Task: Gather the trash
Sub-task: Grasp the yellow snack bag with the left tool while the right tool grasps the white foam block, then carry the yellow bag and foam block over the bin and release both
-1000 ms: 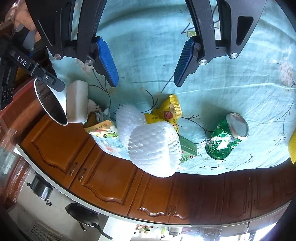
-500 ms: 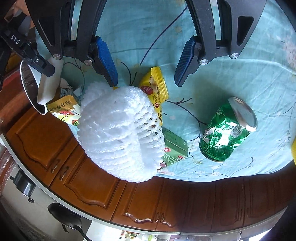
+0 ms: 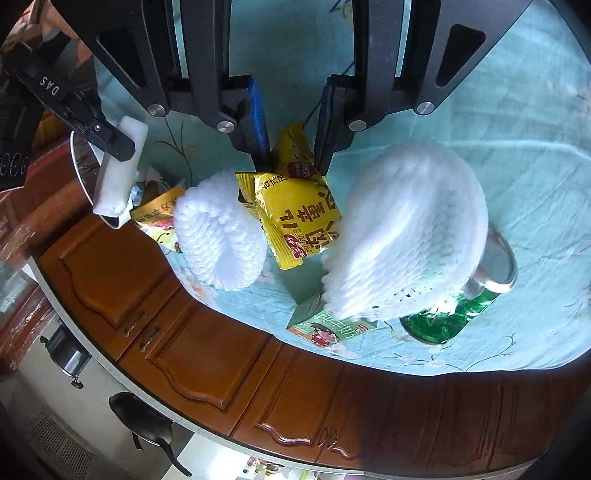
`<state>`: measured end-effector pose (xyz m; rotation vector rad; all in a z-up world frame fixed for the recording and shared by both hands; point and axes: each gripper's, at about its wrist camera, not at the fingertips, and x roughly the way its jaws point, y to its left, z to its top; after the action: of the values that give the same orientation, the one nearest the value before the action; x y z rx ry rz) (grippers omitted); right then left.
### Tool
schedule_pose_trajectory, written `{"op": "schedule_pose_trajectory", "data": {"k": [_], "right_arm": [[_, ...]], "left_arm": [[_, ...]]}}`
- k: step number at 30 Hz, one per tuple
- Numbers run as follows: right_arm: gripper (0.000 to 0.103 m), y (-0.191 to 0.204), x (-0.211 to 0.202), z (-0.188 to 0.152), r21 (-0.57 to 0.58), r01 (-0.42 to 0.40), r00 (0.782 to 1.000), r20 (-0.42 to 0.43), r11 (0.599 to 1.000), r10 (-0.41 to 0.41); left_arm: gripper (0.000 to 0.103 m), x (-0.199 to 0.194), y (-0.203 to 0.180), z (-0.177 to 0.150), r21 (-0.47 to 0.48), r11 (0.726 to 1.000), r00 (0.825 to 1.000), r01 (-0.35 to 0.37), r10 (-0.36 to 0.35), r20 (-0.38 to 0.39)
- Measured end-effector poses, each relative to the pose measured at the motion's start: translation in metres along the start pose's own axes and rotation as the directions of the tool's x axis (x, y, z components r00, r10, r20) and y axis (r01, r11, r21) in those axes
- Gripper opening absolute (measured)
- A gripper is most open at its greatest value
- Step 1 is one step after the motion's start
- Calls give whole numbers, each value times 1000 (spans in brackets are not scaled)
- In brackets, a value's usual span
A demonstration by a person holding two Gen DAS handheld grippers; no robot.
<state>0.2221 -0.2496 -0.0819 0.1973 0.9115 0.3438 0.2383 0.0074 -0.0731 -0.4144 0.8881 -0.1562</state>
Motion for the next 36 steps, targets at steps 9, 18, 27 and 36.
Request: {"op": "schedule_pose_trajectory", "data": {"k": [9, 18, 27, 36], "right_arm": [[53, 17, -27, -7, -13, -32, 999, 33, 999, 33], [54, 9, -51, -19, 14, -25, 998, 62, 1000, 24], [54, -27, -75, -25, 83, 12, 995, 96, 997, -20], [54, -68, -99, -27, 146, 62, 988, 133, 987, -81]], "left_arm": [[23, -37, -8, -18, 36, 998, 999, 48, -49, 25], [23, -53, -30, -32, 116, 990, 996, 79, -82, 20], [23, -40, -65, -34, 209, 972, 994, 112, -111, -14], [23, -19, -109, -32, 291, 945, 989, 147, -140, -44]]}}
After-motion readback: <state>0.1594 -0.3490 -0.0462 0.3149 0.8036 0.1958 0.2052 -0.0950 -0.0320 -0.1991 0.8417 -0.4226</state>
